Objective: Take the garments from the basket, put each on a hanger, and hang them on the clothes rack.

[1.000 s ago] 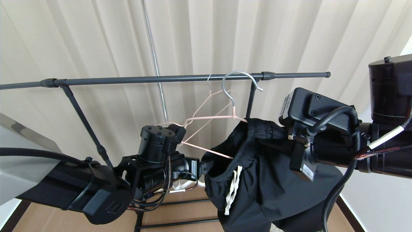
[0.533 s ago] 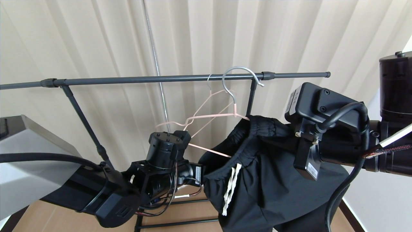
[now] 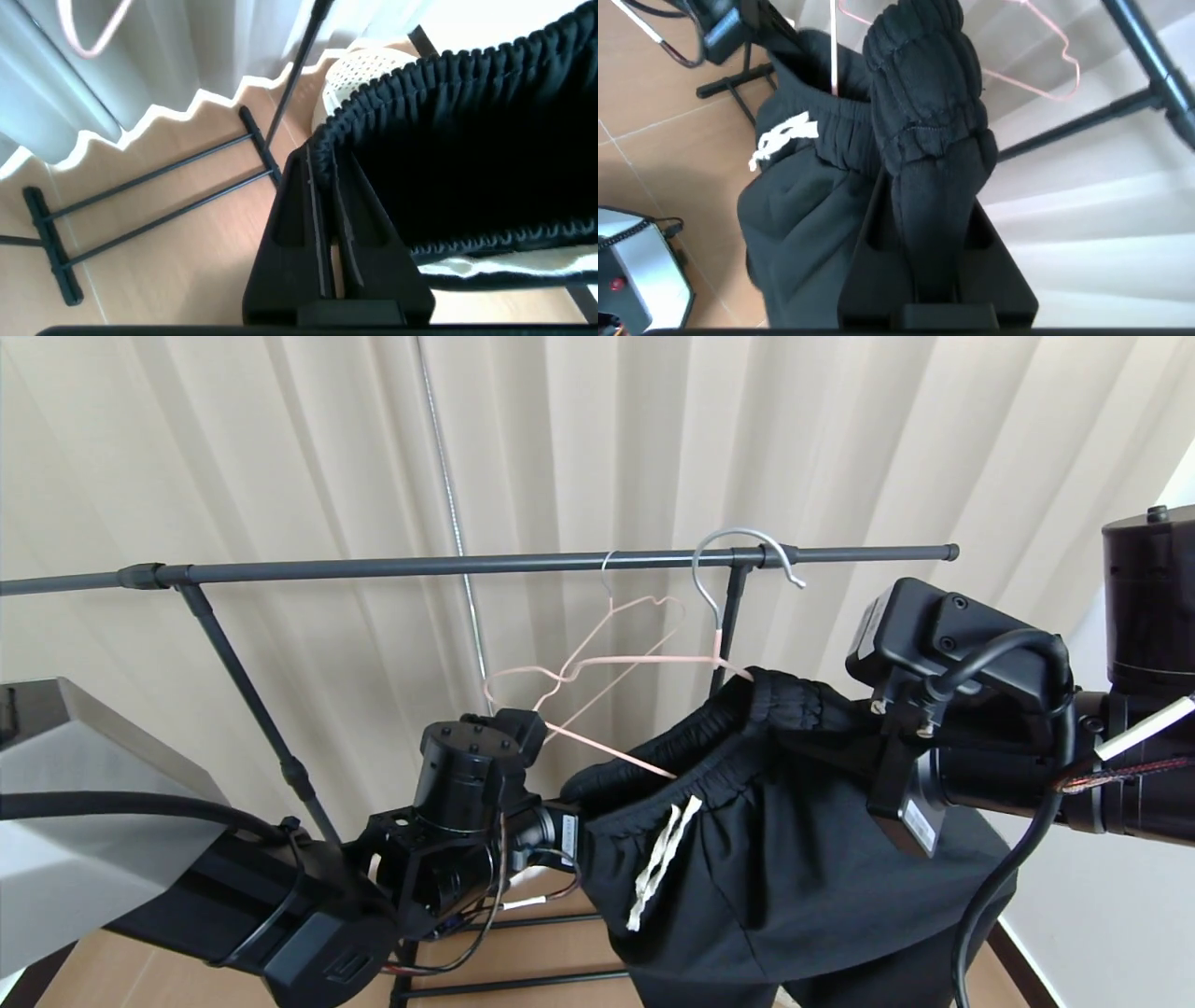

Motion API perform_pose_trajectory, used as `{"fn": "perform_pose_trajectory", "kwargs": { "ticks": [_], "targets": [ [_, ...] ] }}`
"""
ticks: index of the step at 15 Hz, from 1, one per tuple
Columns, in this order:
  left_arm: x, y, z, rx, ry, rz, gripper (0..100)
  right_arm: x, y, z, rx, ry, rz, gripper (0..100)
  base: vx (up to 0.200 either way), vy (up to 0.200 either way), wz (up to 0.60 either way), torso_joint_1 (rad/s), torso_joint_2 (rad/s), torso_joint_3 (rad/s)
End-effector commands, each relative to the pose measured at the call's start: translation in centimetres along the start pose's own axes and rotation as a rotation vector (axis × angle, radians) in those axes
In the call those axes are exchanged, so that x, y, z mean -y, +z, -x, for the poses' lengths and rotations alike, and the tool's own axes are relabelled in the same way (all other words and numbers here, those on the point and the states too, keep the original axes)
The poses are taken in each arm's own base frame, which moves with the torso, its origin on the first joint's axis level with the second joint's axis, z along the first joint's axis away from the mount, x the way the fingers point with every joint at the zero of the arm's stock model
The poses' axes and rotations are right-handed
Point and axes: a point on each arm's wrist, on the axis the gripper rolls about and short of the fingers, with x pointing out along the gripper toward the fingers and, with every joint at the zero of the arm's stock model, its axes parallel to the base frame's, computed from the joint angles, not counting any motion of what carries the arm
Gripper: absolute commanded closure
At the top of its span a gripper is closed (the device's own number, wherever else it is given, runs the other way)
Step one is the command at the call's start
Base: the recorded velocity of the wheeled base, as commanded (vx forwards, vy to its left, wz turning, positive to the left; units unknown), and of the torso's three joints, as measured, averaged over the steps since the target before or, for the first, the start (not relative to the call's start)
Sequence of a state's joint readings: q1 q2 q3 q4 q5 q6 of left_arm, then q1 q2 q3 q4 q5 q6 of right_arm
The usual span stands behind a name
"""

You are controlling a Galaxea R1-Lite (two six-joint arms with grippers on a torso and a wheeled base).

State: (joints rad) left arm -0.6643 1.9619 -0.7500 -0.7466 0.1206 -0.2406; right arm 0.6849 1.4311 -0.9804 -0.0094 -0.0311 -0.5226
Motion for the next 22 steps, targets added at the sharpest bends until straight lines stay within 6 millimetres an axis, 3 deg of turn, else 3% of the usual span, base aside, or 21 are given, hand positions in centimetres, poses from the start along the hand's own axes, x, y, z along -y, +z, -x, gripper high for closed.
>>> {"fn": "perform_pose_trajectory", "kwargs": {
  "ticks": [1,4,5,10,22],
  "targets": [
    [0.0,0.4,0.6,0.022,-0.003,-0.003,100,-0.1,-0.7,-0.4,-0.025,0.001,-0.037,100,0.0,0.0,0.0,0.0,0.0,0.0],
    [-0.1,0.6,0.9,0.046,-0.006,-0.021,100,0.1,-2.2,-0.9,-0.022,-0.014,-0.076,100,0.0,0.0,0.0,0.0,0.0,0.0],
    [-0.2,0.5,1.0,0.064,-0.009,-0.036,100,-0.3,-3.8,-1.3,0.007,-0.003,-0.112,100,0.0,0.0,0.0,0.0,0.0,0.0],
    [-0.9,0.9,1.0,0.126,0.021,-0.053,100,-1.9,-6.4,-1.2,0.111,-0.034,-0.233,100,0.0,0.0,0.0,0.0,0.0,0.0],
    [-4.4,3.1,0.3,0.196,0.139,-0.004,100,-2.7,-7.8,-1.4,0.084,-0.017,-0.197,100,0.0,0.0,0.0,0.0,0.0,0.0]
  ]
}}
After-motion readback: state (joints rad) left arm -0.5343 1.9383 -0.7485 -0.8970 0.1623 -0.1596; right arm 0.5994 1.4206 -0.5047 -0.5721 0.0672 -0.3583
